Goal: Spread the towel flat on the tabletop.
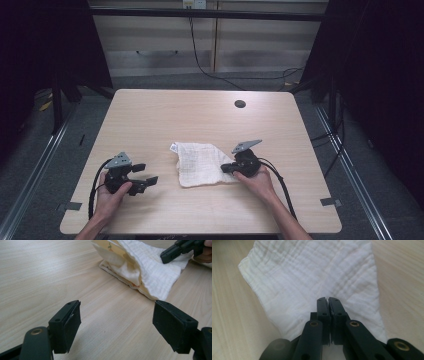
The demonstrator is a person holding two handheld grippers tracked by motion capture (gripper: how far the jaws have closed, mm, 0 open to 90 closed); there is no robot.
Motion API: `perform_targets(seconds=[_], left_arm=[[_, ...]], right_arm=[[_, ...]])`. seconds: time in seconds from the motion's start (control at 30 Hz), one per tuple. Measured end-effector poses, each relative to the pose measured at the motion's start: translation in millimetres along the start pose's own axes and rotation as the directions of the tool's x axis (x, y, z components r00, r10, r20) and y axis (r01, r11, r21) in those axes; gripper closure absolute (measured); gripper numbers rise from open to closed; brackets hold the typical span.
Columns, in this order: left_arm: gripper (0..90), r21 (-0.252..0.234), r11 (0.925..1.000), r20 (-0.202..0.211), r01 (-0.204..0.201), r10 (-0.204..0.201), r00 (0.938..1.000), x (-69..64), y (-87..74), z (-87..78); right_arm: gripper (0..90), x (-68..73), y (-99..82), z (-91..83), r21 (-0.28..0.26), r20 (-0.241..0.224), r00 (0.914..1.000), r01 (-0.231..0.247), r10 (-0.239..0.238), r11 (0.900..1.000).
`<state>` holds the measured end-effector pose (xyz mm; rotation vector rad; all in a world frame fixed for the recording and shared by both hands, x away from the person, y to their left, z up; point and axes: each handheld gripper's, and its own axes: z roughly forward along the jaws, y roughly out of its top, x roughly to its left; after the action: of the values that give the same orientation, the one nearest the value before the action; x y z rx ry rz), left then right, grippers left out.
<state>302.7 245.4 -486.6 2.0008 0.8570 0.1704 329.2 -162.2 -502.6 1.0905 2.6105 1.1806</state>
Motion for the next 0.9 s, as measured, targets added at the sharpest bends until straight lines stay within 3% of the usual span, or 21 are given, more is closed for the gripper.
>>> perform_targets(seconds=[0.4,0.57,0.7,0.8,0.9], left_arm=[[22.4,-0.006,1.0,0.0,0.007,-0.007,1.0,0.7,0.0,-0.6],[22.4,-0.008,0.9999,-0.003,0.008,-0.009,1.0,1.1,0.0,-1.2],[22.4,-0.013,0.9998,-0.004,0.017,-0.017,0.9998,2.0,-0.2,-1.3],[22.4,-0.013,0.9998,-0.008,0.016,-0.016,0.9998,3.1,-0.2,-0.9],[22.4,-0.012,0.9998,-0.01,0.016,-0.016,0.9998,3.1,-0.1,-1.1]], right_arm=[[86.6,20.2,-6.7,-0.2,-0.001,-0.039,0.9989,0.027,-0.027,0.9996],[78.0,24.4,-4.5,-1.4,0.009,-0.027,0.9989,0.039,-0.039,0.9992],[71.1,28.9,1.3,-7.4,-0.04,-0.018,0.9992,0.036,-0.037,0.9986],[71.1,38.8,9.8,-8.9,-0.075,-0.05,0.9979,0.038,-0.042,0.9964],[73.5,55.6,17.5,2.0,-0.072,-0.095,0.9917,0.079,-0.086,0.9942]])
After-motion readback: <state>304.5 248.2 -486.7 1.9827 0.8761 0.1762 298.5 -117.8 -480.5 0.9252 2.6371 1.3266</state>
